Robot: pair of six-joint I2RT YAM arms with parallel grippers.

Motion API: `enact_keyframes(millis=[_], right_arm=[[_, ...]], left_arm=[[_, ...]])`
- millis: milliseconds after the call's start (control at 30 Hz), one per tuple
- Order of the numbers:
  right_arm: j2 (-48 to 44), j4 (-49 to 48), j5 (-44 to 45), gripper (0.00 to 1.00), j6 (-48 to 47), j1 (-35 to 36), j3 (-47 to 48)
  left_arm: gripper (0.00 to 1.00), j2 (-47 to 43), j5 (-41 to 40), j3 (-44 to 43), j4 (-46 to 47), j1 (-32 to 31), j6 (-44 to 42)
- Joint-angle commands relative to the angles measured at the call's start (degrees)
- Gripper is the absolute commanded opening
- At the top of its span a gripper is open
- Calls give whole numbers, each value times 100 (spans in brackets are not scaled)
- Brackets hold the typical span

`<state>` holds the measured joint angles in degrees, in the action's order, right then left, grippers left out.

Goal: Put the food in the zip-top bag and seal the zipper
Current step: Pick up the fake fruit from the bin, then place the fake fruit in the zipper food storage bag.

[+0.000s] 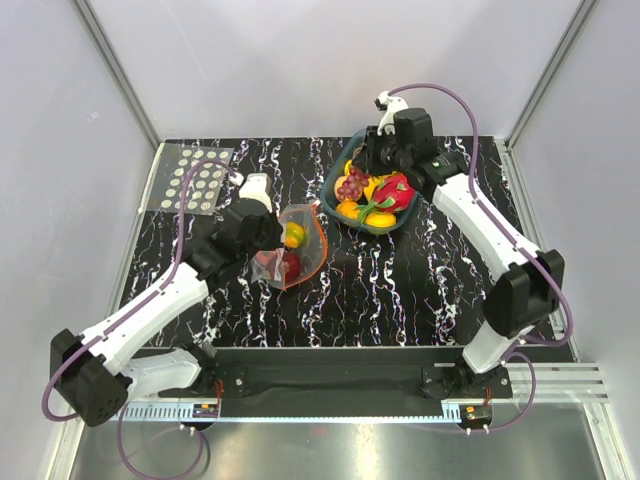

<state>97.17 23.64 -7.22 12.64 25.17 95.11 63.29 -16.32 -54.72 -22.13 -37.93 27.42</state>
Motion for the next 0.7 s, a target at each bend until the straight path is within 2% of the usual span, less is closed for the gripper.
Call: enact_keyframes(millis=[0, 300, 533, 667], right_arm=[[-671, -184, -911, 17, -86, 14, -317], [-2385, -1010, -2336, 22, 326, 93, -1890], [-2720, -1379, -1836, 23, 45, 796, -2435], [-2659, -1975, -1590, 21, 124, 990, -2699]], left_arm=[[0, 192, -29, -285, 209, -21, -105], [0, 632, -47, -935, -195, -21, -158], [0, 860, 304, -1391, -484, -65, -44], [0, 870, 523, -1533, -591, -109, 26]])
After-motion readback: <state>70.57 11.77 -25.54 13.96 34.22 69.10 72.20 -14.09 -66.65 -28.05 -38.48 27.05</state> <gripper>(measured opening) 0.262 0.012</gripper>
